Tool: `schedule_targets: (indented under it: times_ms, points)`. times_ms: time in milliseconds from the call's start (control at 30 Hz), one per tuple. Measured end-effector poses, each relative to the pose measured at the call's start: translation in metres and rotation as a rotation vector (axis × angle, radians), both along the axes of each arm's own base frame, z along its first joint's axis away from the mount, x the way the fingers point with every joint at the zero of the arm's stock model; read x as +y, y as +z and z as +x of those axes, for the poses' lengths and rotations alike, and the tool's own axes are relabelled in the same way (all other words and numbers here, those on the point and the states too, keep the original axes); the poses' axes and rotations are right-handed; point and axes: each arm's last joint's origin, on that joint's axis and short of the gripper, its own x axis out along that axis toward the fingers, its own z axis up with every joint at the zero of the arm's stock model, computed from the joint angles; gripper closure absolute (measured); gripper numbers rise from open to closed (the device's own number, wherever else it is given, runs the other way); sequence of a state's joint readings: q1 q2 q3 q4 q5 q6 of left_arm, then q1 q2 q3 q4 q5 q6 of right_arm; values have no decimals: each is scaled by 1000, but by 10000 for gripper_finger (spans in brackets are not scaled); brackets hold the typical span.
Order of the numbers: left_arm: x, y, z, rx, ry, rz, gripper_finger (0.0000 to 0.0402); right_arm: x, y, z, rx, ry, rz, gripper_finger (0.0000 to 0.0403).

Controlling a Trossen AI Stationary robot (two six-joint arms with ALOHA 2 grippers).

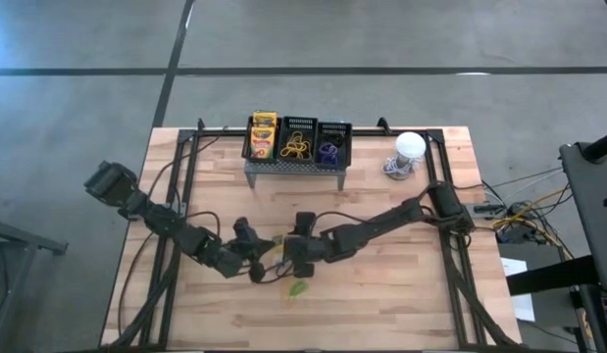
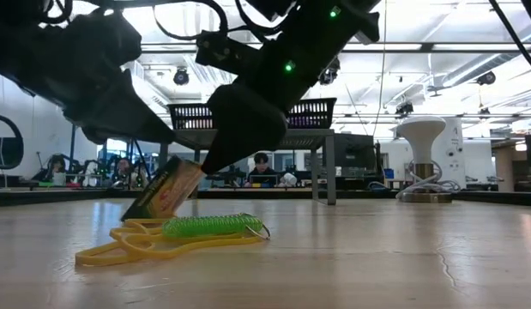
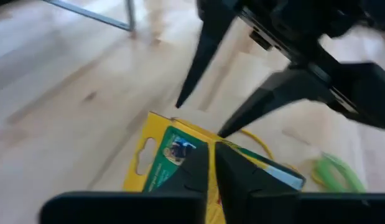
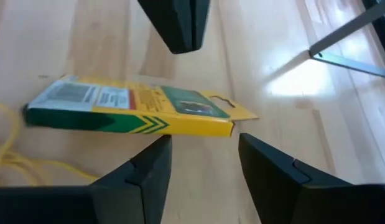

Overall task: Pick & Place Office Desk Supplies
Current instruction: Put the yellow crayon box into the left black bin on the shelf

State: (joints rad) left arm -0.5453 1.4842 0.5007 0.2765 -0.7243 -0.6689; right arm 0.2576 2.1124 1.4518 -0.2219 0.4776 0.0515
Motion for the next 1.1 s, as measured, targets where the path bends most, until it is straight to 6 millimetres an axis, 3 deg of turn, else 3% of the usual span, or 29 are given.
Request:
schedule_targets:
  times_ms: [233, 467, 633, 767, 933, 1100]
  points:
    - [-4, 6, -2, 68, -193, -35, 287, 0, -2, 0, 8, 3, 0, 227]
    - [5, -1, -3, 130, -113, -31, 268, 0, -4, -2, 25, -2, 15, 227]
    - [35, -9, 3, 214, 10, -63, 262, 7, -12, -11, 37, -26, 53, 233]
    - [63, -11, 12, 266, 8, -132, 237, 27, -19, -30, 56, -35, 99, 239]
    - [89, -10, 20, 286, -108, -166, 201, 53, -14, -69, 27, -54, 134, 248]
    - [104, -9, 22, 288, -170, -163, 190, 73, -15, -106, -150, -69, 100, 254]
